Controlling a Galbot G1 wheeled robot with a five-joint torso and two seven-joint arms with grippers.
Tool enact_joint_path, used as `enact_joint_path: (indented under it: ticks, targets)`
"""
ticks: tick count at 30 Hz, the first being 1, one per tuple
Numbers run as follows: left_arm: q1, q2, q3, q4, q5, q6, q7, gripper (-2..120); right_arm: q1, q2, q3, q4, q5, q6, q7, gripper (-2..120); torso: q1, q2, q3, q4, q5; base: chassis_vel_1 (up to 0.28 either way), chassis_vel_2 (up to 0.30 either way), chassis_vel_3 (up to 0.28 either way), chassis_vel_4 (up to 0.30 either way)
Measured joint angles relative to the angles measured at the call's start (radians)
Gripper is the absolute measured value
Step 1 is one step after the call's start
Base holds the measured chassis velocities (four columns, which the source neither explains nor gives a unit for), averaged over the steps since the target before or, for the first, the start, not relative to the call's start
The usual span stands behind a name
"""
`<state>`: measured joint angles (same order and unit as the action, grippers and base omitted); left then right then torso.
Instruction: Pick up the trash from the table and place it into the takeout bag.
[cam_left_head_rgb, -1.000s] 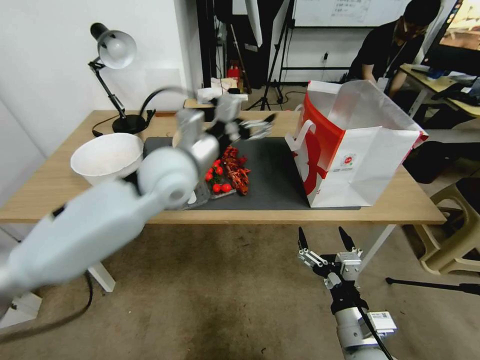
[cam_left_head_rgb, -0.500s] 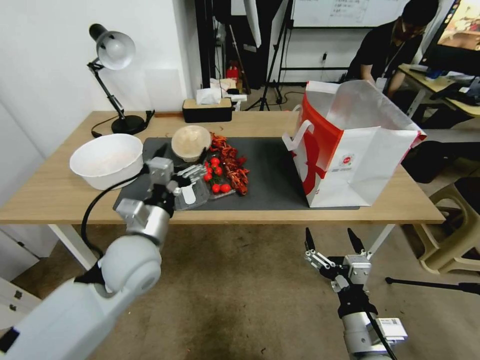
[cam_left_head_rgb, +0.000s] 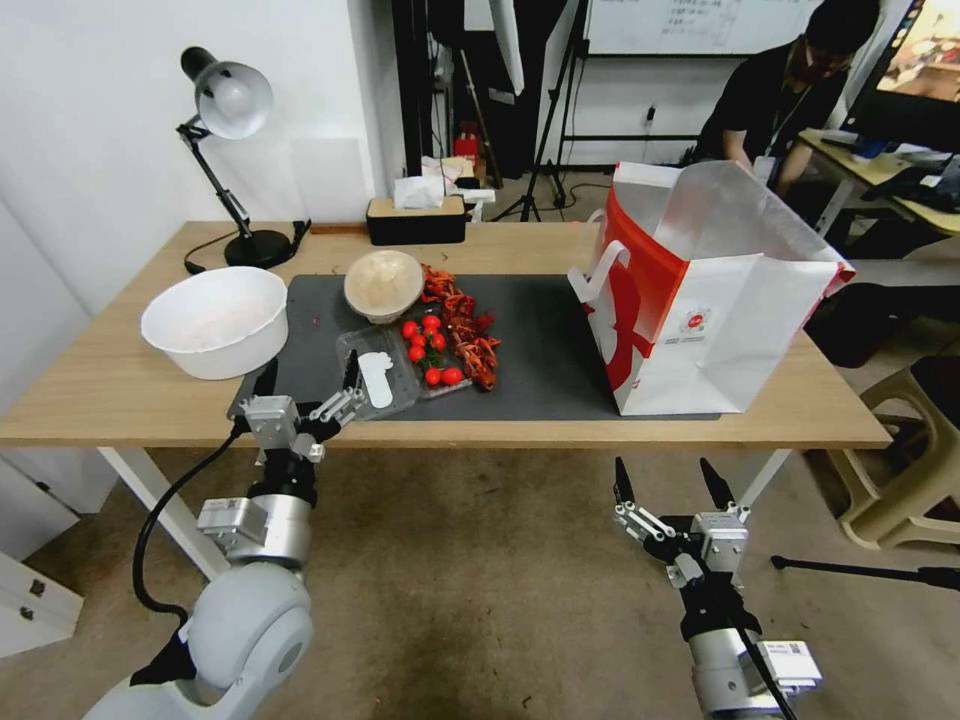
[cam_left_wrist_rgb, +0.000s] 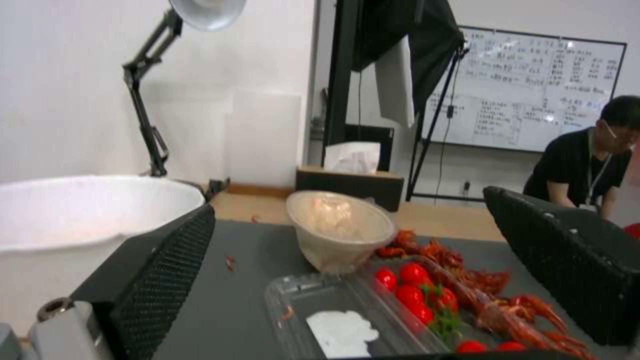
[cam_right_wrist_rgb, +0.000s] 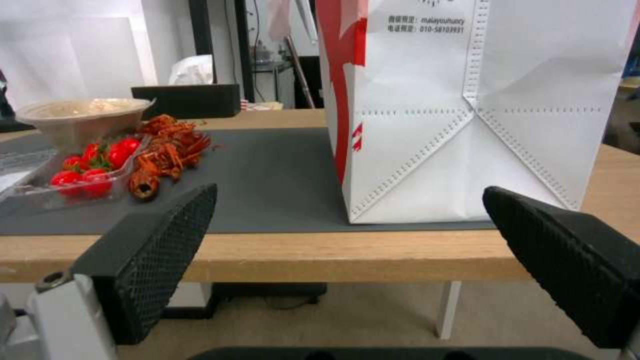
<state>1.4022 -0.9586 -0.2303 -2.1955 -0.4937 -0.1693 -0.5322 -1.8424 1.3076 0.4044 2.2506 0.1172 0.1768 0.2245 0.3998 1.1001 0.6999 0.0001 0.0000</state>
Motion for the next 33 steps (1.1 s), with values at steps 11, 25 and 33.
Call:
enact_joint_path:
  ticks: [11, 25, 33]
  targets:
    - [-0.235, 0.085, 0.057, 0.068, -0.371, 0.181, 0.023, 100, -0.005, -0.017, 0.0, 0.012, -0.006, 0.001, 0.0, 100, 0.0, 0.0, 0.0, -0.0006, -0.0001, 0.0, 0.0, 0.0, 0.0]
    - [-0.572, 0.114, 0.089, 0.185, -0.888, 0.362, -0.09, 100, 0.047, -0.091, -0.028, -0.015, 0.04, -0.023, 0.002, 100, 0.0, 0.0, 0.0, 0.0002, -0.0001, 0.0, 0.0, 0.0, 0.0]
    - [-0.814, 0.066, 0.131, 0.385, -1.164, 0.464, -0.161, 100, 0.053, -0.102, -0.019, -0.024, 0.053, -0.026, 0.007, 100, 0.0, 0.0, 0.0, 0.0, 0.0, 0.0, 0.0, 0.0, 0.0]
